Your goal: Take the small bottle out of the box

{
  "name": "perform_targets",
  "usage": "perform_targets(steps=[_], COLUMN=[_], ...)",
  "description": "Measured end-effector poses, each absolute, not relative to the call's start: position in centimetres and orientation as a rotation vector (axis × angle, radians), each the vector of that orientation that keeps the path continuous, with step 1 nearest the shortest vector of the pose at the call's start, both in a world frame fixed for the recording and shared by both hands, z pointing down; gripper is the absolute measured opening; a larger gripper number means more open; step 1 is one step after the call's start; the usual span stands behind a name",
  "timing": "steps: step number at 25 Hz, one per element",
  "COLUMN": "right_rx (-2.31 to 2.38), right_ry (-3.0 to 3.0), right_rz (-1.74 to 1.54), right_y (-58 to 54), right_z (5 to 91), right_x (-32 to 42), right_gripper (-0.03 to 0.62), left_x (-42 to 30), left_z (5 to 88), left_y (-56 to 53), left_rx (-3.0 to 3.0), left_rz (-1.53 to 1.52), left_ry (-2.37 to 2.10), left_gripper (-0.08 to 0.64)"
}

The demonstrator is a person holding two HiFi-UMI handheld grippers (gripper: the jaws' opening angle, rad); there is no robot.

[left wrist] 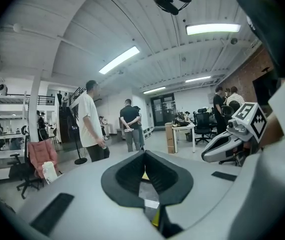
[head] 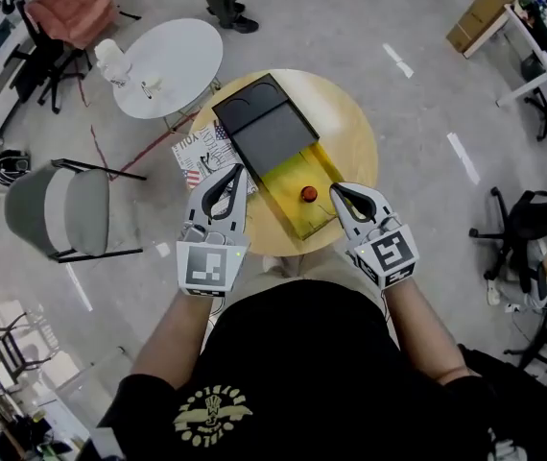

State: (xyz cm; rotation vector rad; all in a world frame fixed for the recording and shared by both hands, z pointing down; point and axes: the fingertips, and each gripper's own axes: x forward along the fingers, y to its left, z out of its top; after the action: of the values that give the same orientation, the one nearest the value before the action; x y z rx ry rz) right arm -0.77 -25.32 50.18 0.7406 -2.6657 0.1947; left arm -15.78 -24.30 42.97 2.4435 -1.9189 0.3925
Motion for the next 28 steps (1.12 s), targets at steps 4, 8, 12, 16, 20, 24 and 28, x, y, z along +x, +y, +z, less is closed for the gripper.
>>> perform_targets(steps=[4,8,12,16,20,24,28], right_rx=[0.719,0.681,0.639,0.617,0.575,0.537,0.514], right_ry=[-2.634,-2.592,-2.559,-2.539,-2.515,-2.480,-2.454], right_rz=[0.236,0.283,0.355,0.364,0.379,0.395,0.359], right_y=[-25.3,-25.2,-25.3,-26.0,-25.9,-25.8,-26.2], right_z=[53.1,57.0,60.0,62.2,64.1,66.6,68.6], right_x=[-0.8,-1.4,-1.7,-2.3,-2.6,-3.0,-3.5], right_gripper=[0.022,0.056,0.096,0.128,0.155,0.182,0.193], left_x=[-15.1,-14.9,-14.1,-14.2,-14.4,-14.7,-15.0], left_z=[44.4,45.5,45.5,46.6,47.5,48.4,49.4], left_y=[-24.5,-25.0,-25.5,-25.9,-26.3,-26.6,-26.6], left_rx=[2.452,2.459,2.511,2.503,2.468,2.442,2.440], left_rz=[0.451,0.481,0.435,0.441,0.452,0.456,0.498], left_ry=[-1.893,-1.876,-1.871,-1.859,-1.864,-1.862,-1.845], left_gripper=[0.017,0.017,0.017,0.017,0.017,0.017,0.017])
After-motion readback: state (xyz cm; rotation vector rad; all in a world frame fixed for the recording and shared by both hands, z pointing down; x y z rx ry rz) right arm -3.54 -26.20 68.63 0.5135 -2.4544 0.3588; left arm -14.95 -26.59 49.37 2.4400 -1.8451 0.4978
